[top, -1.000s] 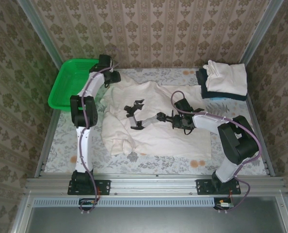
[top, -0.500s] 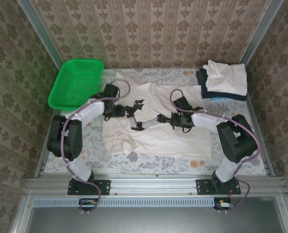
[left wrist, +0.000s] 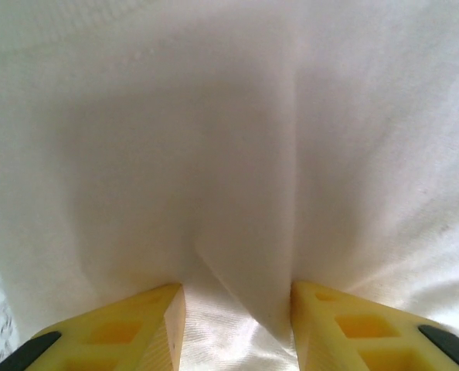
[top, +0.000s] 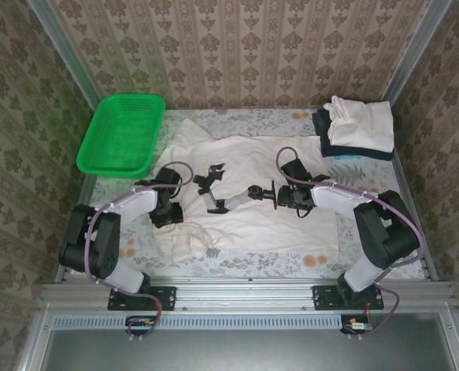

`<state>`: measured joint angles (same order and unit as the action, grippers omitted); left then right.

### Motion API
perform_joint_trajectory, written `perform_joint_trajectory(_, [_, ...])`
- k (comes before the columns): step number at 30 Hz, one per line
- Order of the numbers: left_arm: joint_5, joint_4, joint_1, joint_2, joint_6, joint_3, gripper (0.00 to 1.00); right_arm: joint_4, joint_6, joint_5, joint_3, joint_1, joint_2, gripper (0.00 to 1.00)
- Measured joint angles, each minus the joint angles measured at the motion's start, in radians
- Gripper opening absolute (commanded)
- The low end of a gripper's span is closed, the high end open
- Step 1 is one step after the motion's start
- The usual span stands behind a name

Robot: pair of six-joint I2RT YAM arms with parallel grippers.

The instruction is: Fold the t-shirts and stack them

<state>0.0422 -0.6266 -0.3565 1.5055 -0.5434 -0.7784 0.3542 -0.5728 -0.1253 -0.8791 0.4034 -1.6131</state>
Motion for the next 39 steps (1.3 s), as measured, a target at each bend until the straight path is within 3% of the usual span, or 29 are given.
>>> perform_joint_trajectory(7, [0.0,-0.028,0.012,-0.06,-0.022,0.042,0.5,0.015,0.012,-0.006,0.025,-0.002,0.085,0.58])
perform_joint_trajectory(13, [0.011,-0.067,0.013,-0.047,0.017,-0.13,0.55,0.006,0.031,0.005,0.027,0.031,0.111,0.58])
perform_joint_trajectory(16, [0.005,-0.039,0.018,0.003,0.043,-0.227,0.53,-0.097,0.091,0.056,0.048,0.157,0.167,0.59])
perform_joint_trajectory(20, [-0.01,0.027,0.018,0.211,0.069,-0.391,0.5,-0.275,0.226,0.166,0.069,0.383,0.18,0.59])
perform_joint_trajectory(25, [-0.035,0.089,0.016,0.455,0.077,-0.541,0.49,-0.455,0.377,0.276,0.094,0.568,0.131,0.59])
perform_joint_trajectory(28, [-0.043,0.08,0.021,0.523,0.089,-0.642,0.48,-0.529,0.449,0.318,0.096,0.653,0.072,0.59])
perform_joint_trajectory(32, [-0.069,0.111,0.045,0.605,0.101,-0.74,0.48,-0.559,0.513,0.351,0.059,0.717,-0.036,0.59])
perform_joint_trajectory(39, [-0.115,0.112,0.073,0.639,0.115,-0.795,0.47,-0.572,0.574,0.354,-0.078,0.736,-0.198,0.55])
